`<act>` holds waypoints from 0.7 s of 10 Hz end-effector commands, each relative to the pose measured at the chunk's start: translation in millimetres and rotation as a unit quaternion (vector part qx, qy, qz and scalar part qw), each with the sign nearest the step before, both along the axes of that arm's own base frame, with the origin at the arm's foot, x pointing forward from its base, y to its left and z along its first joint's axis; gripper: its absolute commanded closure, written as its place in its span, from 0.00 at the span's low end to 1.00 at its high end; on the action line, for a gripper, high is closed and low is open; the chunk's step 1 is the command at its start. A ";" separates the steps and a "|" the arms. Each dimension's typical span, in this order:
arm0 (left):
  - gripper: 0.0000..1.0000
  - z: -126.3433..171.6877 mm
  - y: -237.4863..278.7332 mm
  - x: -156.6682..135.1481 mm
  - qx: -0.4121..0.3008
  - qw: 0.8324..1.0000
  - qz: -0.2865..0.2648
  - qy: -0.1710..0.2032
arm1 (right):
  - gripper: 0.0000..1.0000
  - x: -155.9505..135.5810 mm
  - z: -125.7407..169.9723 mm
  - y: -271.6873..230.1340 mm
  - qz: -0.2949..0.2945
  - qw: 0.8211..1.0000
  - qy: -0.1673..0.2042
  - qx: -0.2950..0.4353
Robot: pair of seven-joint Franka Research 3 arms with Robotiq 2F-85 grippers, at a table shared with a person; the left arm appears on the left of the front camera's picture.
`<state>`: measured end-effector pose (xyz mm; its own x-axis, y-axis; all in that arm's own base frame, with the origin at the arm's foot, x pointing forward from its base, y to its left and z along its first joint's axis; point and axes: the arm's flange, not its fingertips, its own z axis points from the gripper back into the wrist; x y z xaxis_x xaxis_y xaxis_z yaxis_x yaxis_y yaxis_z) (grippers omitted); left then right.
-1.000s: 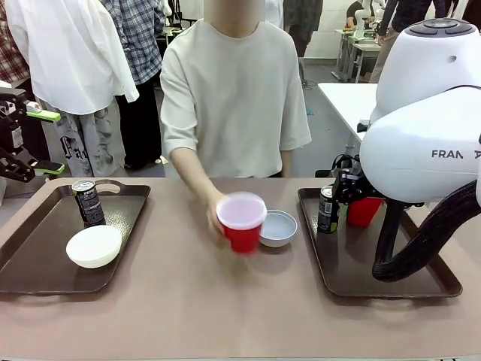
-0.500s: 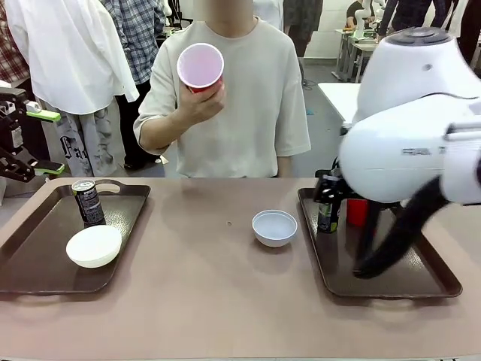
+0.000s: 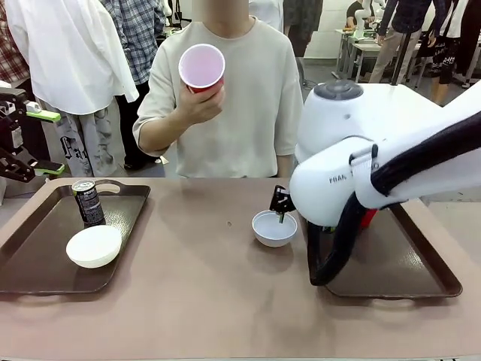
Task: Prepare tableware on both trays.
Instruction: Pick up a Picnic Bowl from the table and place it on a Handle tray.
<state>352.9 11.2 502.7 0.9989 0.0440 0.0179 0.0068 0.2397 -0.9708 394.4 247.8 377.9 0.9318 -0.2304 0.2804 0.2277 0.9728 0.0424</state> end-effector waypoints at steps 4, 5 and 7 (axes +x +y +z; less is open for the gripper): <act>0.00 0.5 1.6 0.2 -0.003 1.000 -0.003 -0.009 | 0.00 -1.1 -10.6 6.5 0.002 1.000 0.011 -0.002; 0.00 0.5 1.6 0.2 -0.003 1.000 -0.003 -0.009 | 0.00 0.3 -12.7 8.8 -0.001 1.000 0.008 0.001; 0.00 0.5 1.6 0.2 -0.003 1.000 -0.003 -0.009 | 0.00 6.0 -17.9 17.7 -0.007 1.000 0.008 0.026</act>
<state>353.0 11.3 502.7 0.9989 0.0443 0.0178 0.0067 0.2397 -0.9708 393.1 255.3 364.5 0.9417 -0.2231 0.2520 0.2174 0.9748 0.0505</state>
